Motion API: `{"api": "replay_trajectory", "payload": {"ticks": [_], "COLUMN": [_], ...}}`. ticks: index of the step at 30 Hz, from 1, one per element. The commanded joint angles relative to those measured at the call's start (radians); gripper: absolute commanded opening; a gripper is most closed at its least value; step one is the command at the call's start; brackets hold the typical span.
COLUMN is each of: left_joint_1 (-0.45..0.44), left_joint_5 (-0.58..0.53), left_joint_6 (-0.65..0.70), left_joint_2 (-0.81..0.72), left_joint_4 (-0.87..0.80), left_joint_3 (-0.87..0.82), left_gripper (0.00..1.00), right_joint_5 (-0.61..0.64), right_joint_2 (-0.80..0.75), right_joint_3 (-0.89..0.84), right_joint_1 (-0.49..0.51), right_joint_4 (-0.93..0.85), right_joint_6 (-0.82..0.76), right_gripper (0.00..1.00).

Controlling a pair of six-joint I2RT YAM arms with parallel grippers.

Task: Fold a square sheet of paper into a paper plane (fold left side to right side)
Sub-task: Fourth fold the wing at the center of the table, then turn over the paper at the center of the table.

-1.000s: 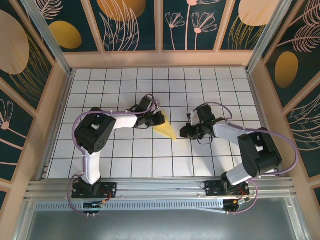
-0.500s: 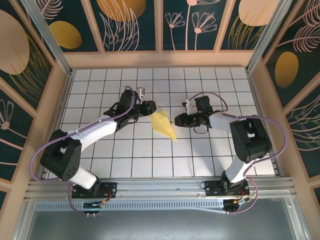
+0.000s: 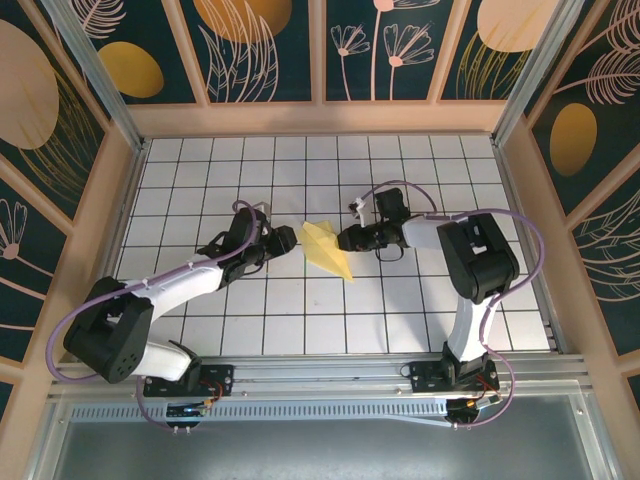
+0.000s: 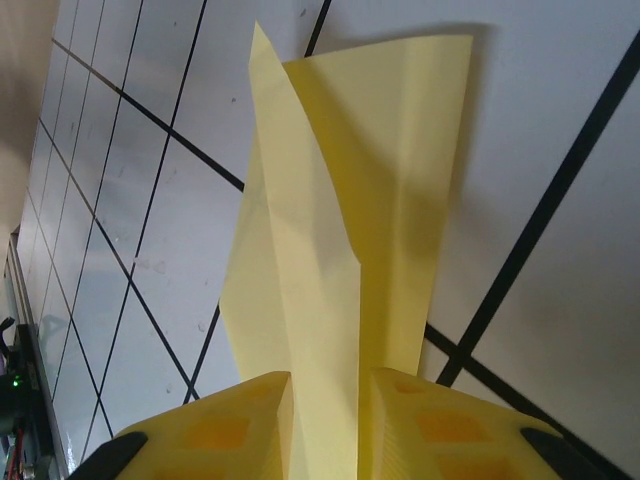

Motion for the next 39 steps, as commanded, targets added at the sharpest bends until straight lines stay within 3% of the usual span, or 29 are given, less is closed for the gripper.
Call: {"api": "replay_trajectory", "payload": {"ticks": [1, 6, 12, 19, 24, 27, 33, 39], "left_joint_1": [0.000, 0.000, 0.000, 0.003, 0.006, 0.006, 0.005, -0.011], "left_joint_5": [-0.033, -0.046, -0.075, -0.082, 0.029, 0.126, 0.350, 0.429], "left_joint_6": [-0.017, -0.012, -0.006, -0.002, 0.008, 0.007, -0.044, -0.037], "left_joint_2": [-0.026, -0.041, -0.073, -0.220, -0.370, -0.393, -0.281, -0.156], "left_joint_4": [0.014, 0.006, 0.003, 0.155, 0.406, 0.489, 0.624, 0.640], "left_joint_3": [-0.010, -0.004, -0.001, -0.058, -0.130, -0.120, -0.043, 0.048], "left_gripper": [0.46, 0.46, 0.49, 0.68, 0.85, 0.85, 0.75, 0.65], "right_joint_5": [-0.026, -0.045, -0.051, -0.110, -0.207, -0.250, -0.295, -0.315], "right_joint_2": [0.027, 0.045, -0.012, -0.203, -0.376, -0.448, -0.509, -0.541], "right_joint_3": [0.033, 0.047, 0.039, -0.022, -0.130, -0.174, -0.170, -0.180], "right_joint_1": [0.011, 0.014, 0.009, -0.024, -0.065, -0.079, -0.079, -0.079], "right_joint_4": [0.010, 0.005, -0.003, 0.087, 0.353, 0.513, 0.584, 0.620], "right_joint_6": [-0.019, -0.015, -0.010, 0.065, 0.244, 0.366, 0.460, 0.519], "right_gripper": [0.25, 0.18, 0.00, 0.00, 0.00, 0.00, 0.00, 0.00]}}
